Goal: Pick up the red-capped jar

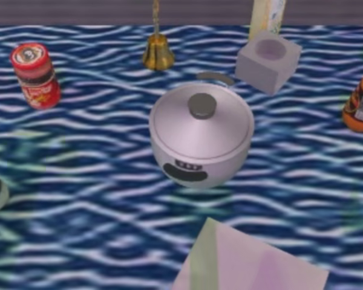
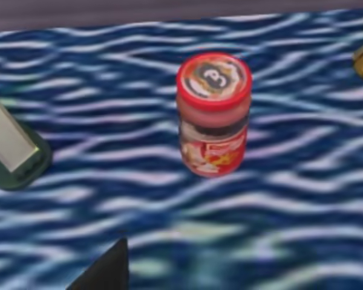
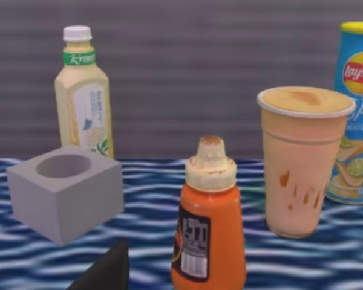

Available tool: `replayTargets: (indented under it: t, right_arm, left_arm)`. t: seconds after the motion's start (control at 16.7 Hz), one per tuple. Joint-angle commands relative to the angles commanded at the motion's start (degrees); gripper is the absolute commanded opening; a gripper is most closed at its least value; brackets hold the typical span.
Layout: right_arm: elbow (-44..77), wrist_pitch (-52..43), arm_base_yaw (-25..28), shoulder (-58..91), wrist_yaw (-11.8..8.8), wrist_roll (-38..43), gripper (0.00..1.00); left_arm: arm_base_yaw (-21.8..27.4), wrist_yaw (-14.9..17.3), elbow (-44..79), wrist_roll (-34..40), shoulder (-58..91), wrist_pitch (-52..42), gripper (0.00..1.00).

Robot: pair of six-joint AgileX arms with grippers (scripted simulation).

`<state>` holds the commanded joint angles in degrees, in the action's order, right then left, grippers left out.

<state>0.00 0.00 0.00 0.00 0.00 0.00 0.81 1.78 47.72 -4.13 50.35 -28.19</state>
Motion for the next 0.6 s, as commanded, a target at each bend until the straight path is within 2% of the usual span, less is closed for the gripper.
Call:
replayTargets:
  t: [0.6]
  right_arm:
    - [0.0,0.0,0.0,0.0,0.0,0.0,1.0]
  left_arm:
    - [-0.17,1.07,54.67,-5.48,57.16,-31.5,1.0]
